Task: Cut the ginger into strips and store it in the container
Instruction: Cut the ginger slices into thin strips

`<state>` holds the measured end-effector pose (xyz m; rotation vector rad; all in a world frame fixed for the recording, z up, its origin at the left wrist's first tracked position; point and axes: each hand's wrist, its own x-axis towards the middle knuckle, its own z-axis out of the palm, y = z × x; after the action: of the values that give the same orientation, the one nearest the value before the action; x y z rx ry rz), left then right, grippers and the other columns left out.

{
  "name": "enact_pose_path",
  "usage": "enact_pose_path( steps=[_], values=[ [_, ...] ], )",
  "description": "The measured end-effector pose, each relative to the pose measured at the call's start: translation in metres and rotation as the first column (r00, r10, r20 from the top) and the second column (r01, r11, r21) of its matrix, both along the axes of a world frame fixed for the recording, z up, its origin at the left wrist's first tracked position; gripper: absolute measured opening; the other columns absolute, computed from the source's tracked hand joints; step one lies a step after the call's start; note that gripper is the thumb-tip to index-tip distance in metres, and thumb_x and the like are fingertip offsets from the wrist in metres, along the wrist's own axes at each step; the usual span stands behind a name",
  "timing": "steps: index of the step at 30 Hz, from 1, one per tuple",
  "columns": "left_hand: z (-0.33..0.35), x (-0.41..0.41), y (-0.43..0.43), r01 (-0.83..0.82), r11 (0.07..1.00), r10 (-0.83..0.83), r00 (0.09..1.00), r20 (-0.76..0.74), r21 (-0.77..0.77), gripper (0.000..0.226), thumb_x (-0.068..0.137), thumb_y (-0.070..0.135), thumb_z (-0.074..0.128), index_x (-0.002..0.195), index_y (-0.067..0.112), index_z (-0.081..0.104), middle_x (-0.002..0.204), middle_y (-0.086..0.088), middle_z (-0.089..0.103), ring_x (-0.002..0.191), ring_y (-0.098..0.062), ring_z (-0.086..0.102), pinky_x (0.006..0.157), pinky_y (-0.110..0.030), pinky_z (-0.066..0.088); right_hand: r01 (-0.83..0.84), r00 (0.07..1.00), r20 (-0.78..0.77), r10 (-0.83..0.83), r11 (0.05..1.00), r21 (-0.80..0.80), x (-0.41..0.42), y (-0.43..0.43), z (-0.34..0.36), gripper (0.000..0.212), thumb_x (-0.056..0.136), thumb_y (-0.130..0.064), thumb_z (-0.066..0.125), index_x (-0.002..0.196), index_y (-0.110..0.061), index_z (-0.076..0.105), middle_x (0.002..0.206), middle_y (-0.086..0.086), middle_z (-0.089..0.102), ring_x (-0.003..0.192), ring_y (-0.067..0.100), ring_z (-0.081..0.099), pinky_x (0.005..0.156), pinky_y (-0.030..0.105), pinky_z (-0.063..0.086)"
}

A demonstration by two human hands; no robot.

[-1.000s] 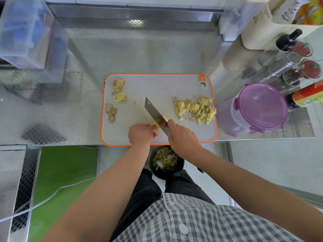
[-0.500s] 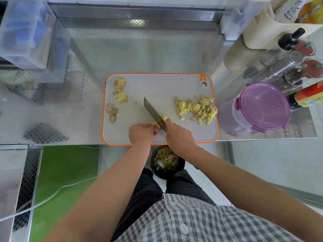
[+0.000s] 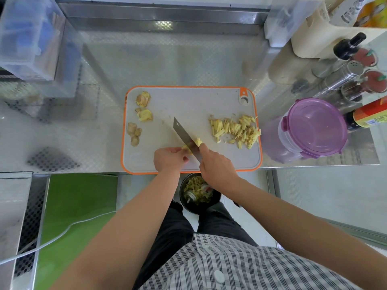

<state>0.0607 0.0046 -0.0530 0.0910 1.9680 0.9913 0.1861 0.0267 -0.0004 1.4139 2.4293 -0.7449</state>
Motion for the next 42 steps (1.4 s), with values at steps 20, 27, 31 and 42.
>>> enact_pose_path(
  steps=[20,27,31,42],
  values=[
    [0.002,-0.001,-0.001,0.018,1.0,-0.018,1.0,-0.001,0.011,0.023,0.062,0.007,0.082,0.052,0.022,0.068,0.064,-0.008,0.071,0.07,-0.03,0.071,0.078,-0.046,0.059,-0.01,1.0,0.029,0.009,0.999,0.031,-0.007,-0.003,-0.001,0.03,0.092,-0.005,0.038,0.12,-0.011,0.033,0.074,-0.002,0.04,0.059,0.024,0.043,0.054,0.032,0.03],
    [0.003,-0.001,-0.003,-0.008,1.0,0.007,1.0,0.024,0.028,0.032,0.067,0.001,0.08,0.044,0.02,0.067,0.052,-0.001,0.067,0.062,-0.028,0.069,0.078,-0.046,0.059,0.024,0.998,-0.06,-0.023,1.0,0.012,0.002,0.001,0.0,0.016,0.095,-0.009,0.037,0.11,-0.011,0.034,0.072,-0.004,0.038,0.064,0.028,0.047,0.058,0.034,0.035],
    [0.007,-0.001,-0.002,-0.031,0.999,0.029,0.998,0.05,0.039,0.023,0.071,-0.002,0.079,0.058,0.013,0.067,0.056,-0.003,0.067,0.055,-0.023,0.065,0.076,-0.047,0.059,-0.007,0.998,-0.068,0.007,1.0,0.013,0.007,0.0,0.01,0.012,0.095,-0.01,0.037,0.103,-0.014,0.03,0.068,-0.005,0.035,0.063,0.027,0.043,0.058,0.033,0.032],
    [0.01,-0.003,-0.003,0.005,0.999,-0.007,1.0,0.029,0.042,0.024,0.069,0.001,0.082,0.058,0.016,0.067,0.052,0.001,0.066,0.064,-0.029,0.069,0.077,-0.047,0.059,-0.016,1.0,0.004,0.016,1.0,0.0,-0.002,-0.001,0.002,0.025,0.092,-0.006,0.039,0.115,-0.01,0.034,0.072,0.0,0.042,0.061,0.026,0.045,0.055,0.033,0.031]
  ],
)
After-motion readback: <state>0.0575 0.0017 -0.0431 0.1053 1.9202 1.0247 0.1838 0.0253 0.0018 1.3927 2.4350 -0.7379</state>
